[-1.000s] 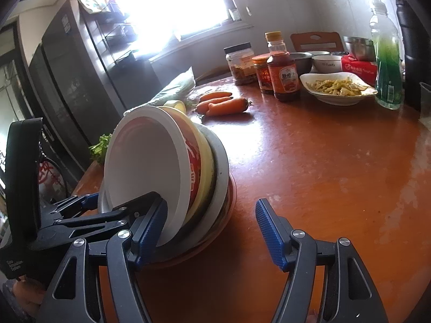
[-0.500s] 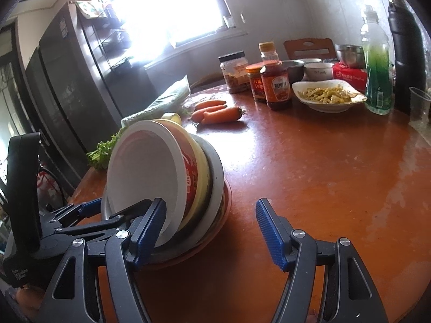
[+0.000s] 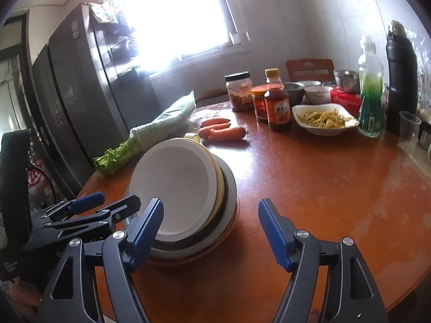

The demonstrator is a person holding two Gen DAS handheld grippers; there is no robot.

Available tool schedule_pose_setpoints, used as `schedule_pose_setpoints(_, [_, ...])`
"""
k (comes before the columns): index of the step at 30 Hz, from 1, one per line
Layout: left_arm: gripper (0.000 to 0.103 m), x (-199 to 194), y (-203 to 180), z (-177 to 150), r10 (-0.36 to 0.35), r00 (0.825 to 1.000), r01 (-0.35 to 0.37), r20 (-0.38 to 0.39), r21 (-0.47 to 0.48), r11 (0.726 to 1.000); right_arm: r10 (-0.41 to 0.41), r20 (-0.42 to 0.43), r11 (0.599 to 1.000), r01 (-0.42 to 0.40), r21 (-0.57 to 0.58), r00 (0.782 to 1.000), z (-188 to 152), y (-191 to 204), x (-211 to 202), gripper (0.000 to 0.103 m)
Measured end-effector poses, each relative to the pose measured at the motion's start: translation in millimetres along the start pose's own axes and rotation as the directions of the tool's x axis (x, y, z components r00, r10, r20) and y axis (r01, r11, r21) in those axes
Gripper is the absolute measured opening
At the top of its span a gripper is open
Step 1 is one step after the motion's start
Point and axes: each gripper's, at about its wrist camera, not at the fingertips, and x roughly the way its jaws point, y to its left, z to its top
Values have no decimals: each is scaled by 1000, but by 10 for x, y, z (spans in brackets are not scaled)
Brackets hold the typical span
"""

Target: Organize plates and bowls

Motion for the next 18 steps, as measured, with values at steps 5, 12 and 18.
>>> schedule_pose_setpoints(5, [82, -184, 49, -55, 21, 999, -21, 27, -9, 1000, -16, 17, 1000, 16, -26, 1000, -33, 88, -123, 75])
schedule_pose_setpoints(12, [84, -418, 129, -189, 40, 998, -38, 57, -32, 999, -34, 33, 998, 35, -53, 999, -94, 172, -263, 77])
schedule_pose_setpoints(18, [85, -529, 137, -253, 54, 996, -52, 67, -31, 998, -49, 45, 996, 52, -73, 998, -121, 246, -342, 77])
